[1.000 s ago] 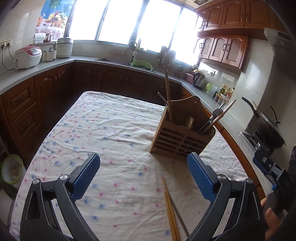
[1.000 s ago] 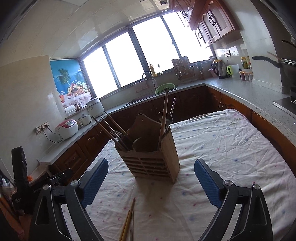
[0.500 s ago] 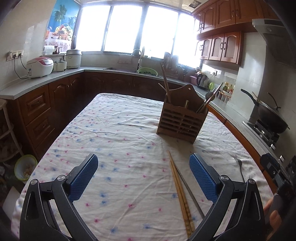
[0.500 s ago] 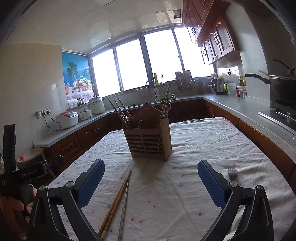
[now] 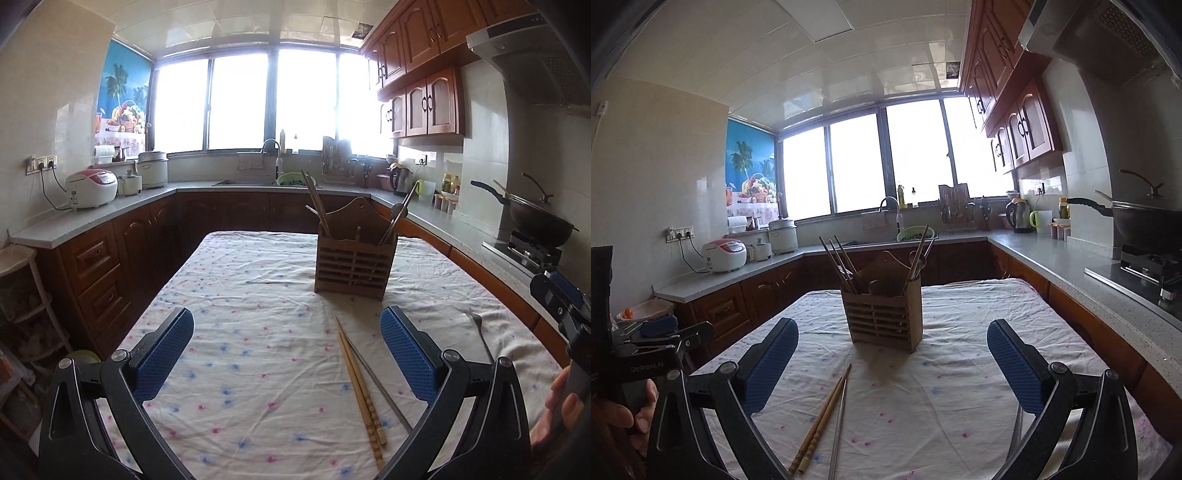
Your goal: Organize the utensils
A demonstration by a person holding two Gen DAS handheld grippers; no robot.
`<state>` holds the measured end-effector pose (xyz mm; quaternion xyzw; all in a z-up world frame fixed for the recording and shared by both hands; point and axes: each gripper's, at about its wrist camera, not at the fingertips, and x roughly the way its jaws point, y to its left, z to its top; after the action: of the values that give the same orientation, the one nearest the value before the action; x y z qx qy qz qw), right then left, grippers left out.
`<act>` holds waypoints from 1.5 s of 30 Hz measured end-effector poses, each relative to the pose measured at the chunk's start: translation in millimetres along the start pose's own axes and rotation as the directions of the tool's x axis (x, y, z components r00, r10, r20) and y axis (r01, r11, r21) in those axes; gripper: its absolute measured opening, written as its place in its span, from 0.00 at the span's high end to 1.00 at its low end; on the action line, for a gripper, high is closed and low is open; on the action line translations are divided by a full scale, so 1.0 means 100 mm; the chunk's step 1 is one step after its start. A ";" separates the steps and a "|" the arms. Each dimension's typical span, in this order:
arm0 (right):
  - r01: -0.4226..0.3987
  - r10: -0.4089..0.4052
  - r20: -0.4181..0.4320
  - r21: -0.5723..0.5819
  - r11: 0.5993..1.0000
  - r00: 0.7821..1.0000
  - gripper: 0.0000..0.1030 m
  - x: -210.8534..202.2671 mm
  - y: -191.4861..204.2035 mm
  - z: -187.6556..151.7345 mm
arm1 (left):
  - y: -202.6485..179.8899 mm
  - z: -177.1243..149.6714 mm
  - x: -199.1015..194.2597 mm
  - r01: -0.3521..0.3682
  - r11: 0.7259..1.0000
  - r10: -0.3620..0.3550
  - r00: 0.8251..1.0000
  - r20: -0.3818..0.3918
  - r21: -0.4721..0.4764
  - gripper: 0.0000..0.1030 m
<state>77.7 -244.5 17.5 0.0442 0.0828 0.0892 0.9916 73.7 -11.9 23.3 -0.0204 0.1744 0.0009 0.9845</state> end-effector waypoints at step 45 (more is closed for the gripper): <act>-0.016 0.016 -0.028 0.005 1.000 0.999 0.00 -0.04 0.05 -0.62 | -0.11 -0.37 -0.11 -0.032 0.999 0.031 0.999 0.027 0.034 0.00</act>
<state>62.0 -235.7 -41.9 0.0460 0.0967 0.0976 0.9895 51.0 -24.2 -7.2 -0.0007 0.1615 0.0138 0.9868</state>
